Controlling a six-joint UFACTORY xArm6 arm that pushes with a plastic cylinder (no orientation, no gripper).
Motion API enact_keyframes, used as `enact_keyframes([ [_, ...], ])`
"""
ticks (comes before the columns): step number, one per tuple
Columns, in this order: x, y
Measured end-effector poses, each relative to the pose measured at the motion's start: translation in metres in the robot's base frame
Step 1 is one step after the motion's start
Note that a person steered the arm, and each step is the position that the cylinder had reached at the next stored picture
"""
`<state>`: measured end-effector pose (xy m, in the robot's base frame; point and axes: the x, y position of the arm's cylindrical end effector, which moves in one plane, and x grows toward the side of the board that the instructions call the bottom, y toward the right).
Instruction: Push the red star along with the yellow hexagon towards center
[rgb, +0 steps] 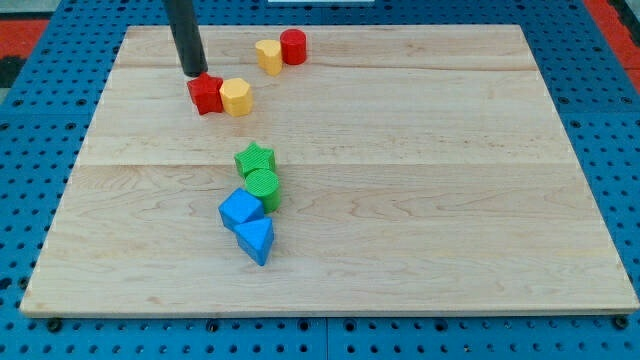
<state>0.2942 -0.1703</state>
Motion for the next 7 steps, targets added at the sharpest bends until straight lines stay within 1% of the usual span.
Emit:
enact_keyframes([
  [1,0.024,0.0],
  [3,0.03,0.041],
  [4,0.031,0.041],
  [5,0.054,0.077],
  [6,0.068,0.111],
  [7,0.068,0.091],
])
